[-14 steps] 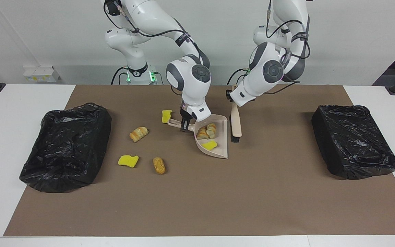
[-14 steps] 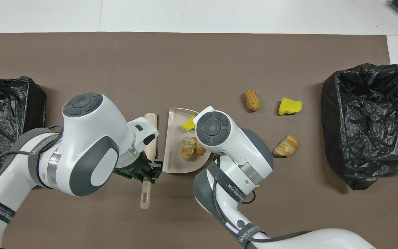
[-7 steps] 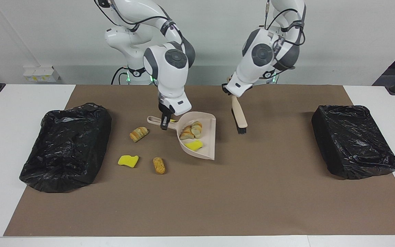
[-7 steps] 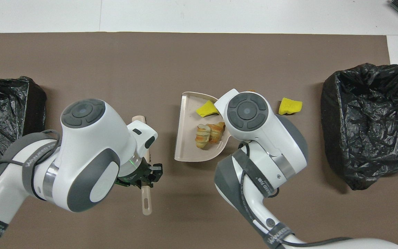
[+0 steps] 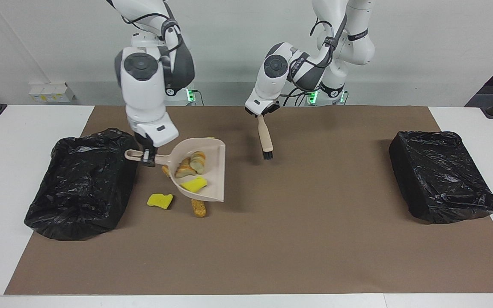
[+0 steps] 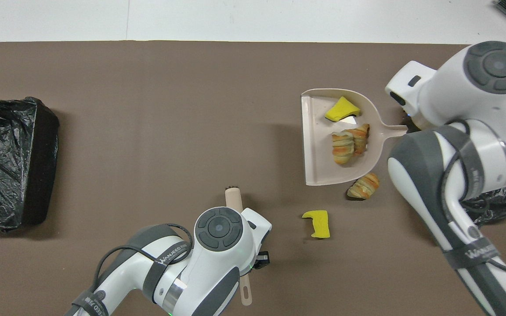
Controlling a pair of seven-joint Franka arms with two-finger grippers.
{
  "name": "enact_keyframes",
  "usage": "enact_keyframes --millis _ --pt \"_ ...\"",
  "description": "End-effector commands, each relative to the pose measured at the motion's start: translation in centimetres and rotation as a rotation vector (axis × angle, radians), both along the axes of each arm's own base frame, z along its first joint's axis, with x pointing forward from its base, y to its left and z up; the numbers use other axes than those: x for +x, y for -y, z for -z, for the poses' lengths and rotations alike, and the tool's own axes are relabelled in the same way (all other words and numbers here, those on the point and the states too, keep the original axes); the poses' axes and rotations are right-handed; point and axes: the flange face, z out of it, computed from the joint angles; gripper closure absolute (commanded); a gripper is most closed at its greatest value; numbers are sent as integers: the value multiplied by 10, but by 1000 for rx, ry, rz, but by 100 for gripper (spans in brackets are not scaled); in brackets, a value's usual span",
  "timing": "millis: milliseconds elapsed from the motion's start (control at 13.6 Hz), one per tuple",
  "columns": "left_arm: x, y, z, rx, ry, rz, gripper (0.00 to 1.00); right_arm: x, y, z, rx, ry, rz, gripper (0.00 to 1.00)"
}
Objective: Sweep and dump trash in bin
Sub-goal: 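Carry the loaded dustpan with the right gripper over the nearby bin, then tip the dustpan with the right gripper to dump pieces into the bin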
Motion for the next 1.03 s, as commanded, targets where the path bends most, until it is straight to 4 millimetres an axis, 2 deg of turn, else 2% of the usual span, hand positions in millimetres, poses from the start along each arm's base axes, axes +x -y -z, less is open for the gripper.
enact_keyframes --millis 0,294,442,589,663,957 --pt "-17 -15 13 0 -3 -13 100 3 55 -8 -11 -22 -19 100" --pt "-20 -17 18 -46 -42 -2 100 0 163 -14 -24 -38 -51 100" --pt "-16 -18 21 -56 -33 -2 100 -8 208 -17 -37 -57 -105 100" --pt "-12 -18 23 -69 -8 -15 100 -16 257 -25 -143 -56 -102 100" --pt "-12 -18 23 -70 -5 -16 100 -18 273 -30 -230 -57 -112 100" --pt "-11 -19 29 -70 -5 -14 100 -16 300 -50 -507 -15 -172 100"
